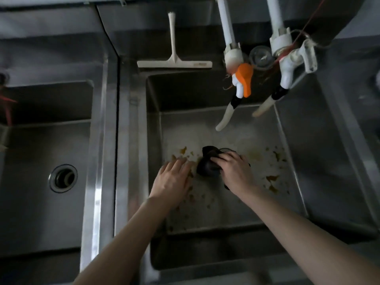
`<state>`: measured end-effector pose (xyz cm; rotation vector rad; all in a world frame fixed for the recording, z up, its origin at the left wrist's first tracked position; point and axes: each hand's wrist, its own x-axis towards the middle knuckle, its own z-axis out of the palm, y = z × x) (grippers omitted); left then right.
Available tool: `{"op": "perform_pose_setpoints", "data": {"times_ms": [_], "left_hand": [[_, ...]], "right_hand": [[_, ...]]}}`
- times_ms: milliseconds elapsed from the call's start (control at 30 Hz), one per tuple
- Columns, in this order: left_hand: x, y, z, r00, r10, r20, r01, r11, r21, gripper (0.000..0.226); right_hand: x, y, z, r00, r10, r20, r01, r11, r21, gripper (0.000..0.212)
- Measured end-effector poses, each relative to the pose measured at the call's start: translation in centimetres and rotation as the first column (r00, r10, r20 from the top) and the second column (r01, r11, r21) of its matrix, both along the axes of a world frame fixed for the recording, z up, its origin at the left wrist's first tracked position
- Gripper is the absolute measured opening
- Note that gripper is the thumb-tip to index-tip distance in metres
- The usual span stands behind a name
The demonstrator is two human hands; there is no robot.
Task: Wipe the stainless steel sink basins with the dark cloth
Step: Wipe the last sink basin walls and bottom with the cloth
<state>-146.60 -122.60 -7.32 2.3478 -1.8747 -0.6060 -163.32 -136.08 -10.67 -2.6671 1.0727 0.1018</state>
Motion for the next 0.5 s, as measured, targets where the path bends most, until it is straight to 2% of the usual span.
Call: {"op": "perform_pose_setpoints", "data": {"times_ms": [167,233,300,367,433,500], "left_hand": [[-1.3,-0.6,-1.7,0.998,0.067,-0.003,-0.066,0.994,0.083,0.046],[-1.4,-0.3,-2.4,0.998,0.070,-0.006,-0.069,0.991,0.117,0.047],[-1.2,0.2,-3.1,0.999,0.039,0.013,-0.041,0.988,0.149,0.046],[-0.8,0.7,-3.6,0.999,-0.008,0.049,0.000,0.986,0.165,0.046],[-0.3,1.1,-3.9,0.997,-0.046,0.067,0.032,0.981,0.194,0.047],[0.1,1.2,-4.2,0.995,-0.063,0.075,0.044,0.974,0.224,0.048]], "right_hand": [[-1.9,1.5,-4.8,0.998,0.051,0.038,-0.052,0.998,0.027,0.049],[-2.5,3.1,-7.0,0.990,0.137,-0.033,-0.133,0.986,0.099,0.057],[-2.9,4.6,-8.9,0.934,0.306,-0.182,-0.248,0.926,0.285,0.064],[-3.5,5.7,-10.4,0.809,0.487,-0.329,-0.317,0.833,0.453,0.066],[-4.3,6.8,-12.0,0.724,0.579,-0.374,-0.387,0.791,0.474,0.068],[-5.3,7.7,-14.0,0.757,0.567,-0.324,-0.438,0.809,0.391,0.077]]}}
